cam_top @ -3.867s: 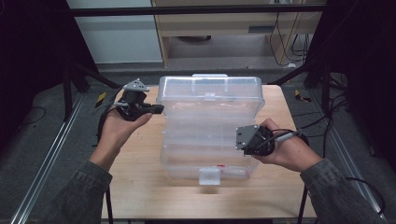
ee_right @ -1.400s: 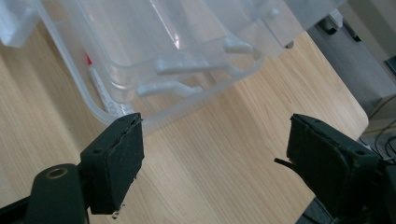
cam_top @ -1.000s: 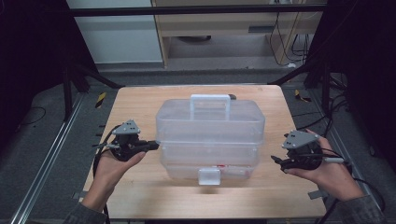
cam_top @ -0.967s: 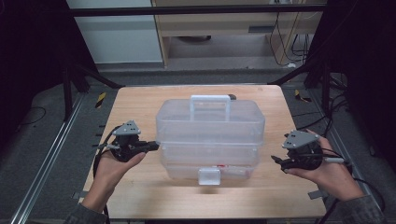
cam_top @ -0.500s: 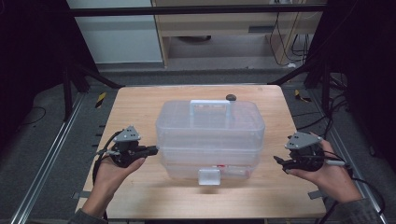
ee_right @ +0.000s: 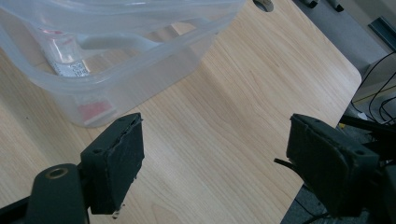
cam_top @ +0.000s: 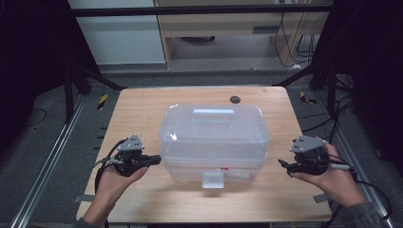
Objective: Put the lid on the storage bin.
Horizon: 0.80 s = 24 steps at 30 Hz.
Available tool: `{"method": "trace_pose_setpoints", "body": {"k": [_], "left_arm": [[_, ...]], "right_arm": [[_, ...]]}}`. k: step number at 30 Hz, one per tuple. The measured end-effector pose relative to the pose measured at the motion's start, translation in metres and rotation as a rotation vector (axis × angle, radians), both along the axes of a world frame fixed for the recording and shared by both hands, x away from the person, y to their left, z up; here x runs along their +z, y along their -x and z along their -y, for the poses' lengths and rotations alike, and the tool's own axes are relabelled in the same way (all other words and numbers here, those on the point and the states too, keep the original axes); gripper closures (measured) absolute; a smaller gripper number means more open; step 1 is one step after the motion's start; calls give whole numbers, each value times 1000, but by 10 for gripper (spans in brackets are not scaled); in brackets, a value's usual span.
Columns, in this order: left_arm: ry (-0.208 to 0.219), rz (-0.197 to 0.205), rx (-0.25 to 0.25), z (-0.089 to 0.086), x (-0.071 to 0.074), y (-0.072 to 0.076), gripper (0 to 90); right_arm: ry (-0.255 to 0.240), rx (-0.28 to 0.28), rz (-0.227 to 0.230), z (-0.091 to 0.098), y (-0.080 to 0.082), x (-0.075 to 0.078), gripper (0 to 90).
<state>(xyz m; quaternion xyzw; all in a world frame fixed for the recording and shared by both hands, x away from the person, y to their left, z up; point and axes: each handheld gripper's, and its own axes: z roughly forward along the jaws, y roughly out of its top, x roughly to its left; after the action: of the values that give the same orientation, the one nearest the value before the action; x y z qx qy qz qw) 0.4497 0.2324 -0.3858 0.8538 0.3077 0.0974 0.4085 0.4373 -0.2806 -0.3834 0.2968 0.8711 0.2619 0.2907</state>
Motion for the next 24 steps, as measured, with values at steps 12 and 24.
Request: {"method": "trace_pose_setpoints", "body": {"k": [12,24], "left_arm": [[-182,95,255,-42,-33,-44,897],[-230,79,417,-51,-78,-90,496]], "right_arm": [[-73,-180,11,0,-28,-33,213],[-217,-347,-26,11,-74,-83,200]]}}
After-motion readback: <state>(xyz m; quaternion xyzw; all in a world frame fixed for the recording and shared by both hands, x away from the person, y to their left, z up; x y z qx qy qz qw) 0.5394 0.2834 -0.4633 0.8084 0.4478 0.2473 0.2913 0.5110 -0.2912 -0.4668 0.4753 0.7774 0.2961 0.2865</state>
